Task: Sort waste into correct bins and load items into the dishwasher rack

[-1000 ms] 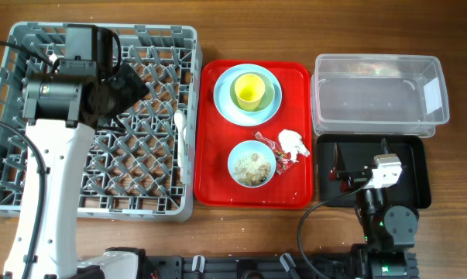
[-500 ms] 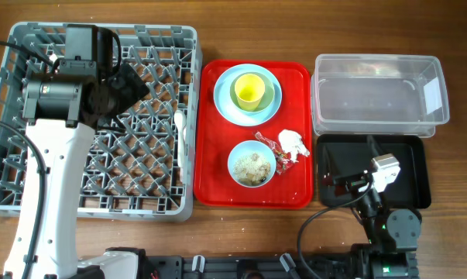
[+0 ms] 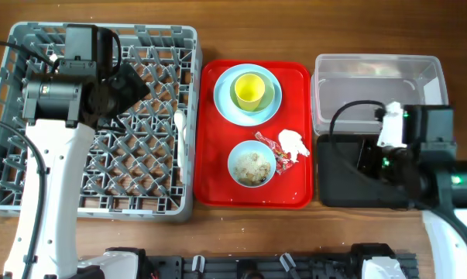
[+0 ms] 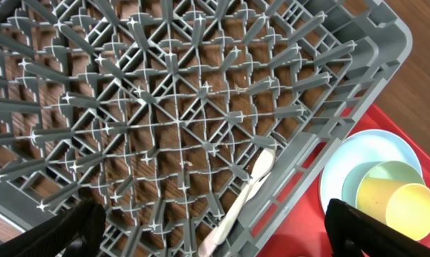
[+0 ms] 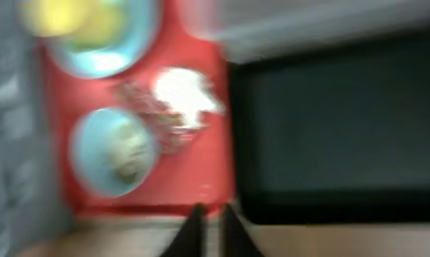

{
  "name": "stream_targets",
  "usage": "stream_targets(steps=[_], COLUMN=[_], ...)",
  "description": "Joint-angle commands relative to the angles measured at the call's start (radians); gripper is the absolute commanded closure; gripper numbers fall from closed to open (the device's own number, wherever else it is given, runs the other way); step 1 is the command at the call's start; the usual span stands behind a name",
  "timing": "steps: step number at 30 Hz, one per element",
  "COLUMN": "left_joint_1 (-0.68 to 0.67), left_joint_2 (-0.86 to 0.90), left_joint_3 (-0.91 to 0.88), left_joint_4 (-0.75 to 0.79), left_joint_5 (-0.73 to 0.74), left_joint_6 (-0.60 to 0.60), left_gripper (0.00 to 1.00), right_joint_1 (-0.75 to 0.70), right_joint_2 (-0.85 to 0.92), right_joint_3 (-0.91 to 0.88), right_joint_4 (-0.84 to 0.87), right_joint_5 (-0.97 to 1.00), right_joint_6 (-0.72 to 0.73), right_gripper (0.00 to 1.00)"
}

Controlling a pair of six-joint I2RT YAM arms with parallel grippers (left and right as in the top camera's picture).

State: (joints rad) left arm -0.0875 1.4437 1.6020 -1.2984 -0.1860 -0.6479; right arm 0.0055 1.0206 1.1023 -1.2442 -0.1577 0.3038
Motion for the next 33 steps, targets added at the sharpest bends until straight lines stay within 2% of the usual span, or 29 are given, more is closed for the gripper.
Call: stream_targets(steps=[1, 3, 8, 11, 20, 27, 29, 31, 32, 33], left_joint_1=[0.005, 0.005, 0.005, 0.005, 0.005, 0.005, 0.005, 0.005, 0.005, 0.005], left_joint_2=[-0.001, -0.001, -0.001, -0.001, -0.001, -0.001, -0.001, -0.001, -0.001, -0.001], left_joint_3=[0.007, 0.007, 0.007, 0.007, 0.007, 0.007, 0.007, 0.007, 0.007, 0.007], left_joint_4=[0.000, 0.000, 0.000, 0.000, 0.000, 0.000, 0.000, 0.000, 0.000, 0.000], left_joint_5=[-0.002, -0.002, -0.002, -0.002, -0.002, -0.002, -0.002, -0.002, -0.002, -0.002], left_joint_6=[0.013, 0.013, 0.013, 0.013, 0.013, 0.013, 0.013, 0.013, 0.013, 0.013], left_gripper=[0.00, 0.00, 0.00, 0.00, 0.00, 0.00, 0.00, 0.00, 0.00, 0.00], right_joint_1=[0.001, 0.001, 0.001, 0.001, 0.001, 0.001, 0.001, -0.002, -0.018, -0.034], right_joint_2=[0.014, 0.014, 0.071, 0.154, 0.275, 0.275, 0.275, 0.275, 0.273, 0.270], right_joint_3=[-0.153, -0.246, -0.515, -0.570, -0.570, -0.570, -0.570, -0.546, -0.482, -0.406], right_joint_4=[0.079, 0.162, 0.520, 0.641, 0.658, 0.682, 0.698, 0.676, 0.597, 0.510], right_joint_5=[0.130, 0.108, 0.112, 0.061, -0.219, -0.245, -0.243, -0.191, -0.142, -0.108], right_joint_6=[0.187, 0.248, 0.301, 0.298, 0.298, 0.297, 0.252, 0.208, 0.192, 0.163], right_gripper=[0.96, 0.96, 0.96, 0.96, 0.95, 0.95, 0.88, 0.77, 0.68, 0.65])
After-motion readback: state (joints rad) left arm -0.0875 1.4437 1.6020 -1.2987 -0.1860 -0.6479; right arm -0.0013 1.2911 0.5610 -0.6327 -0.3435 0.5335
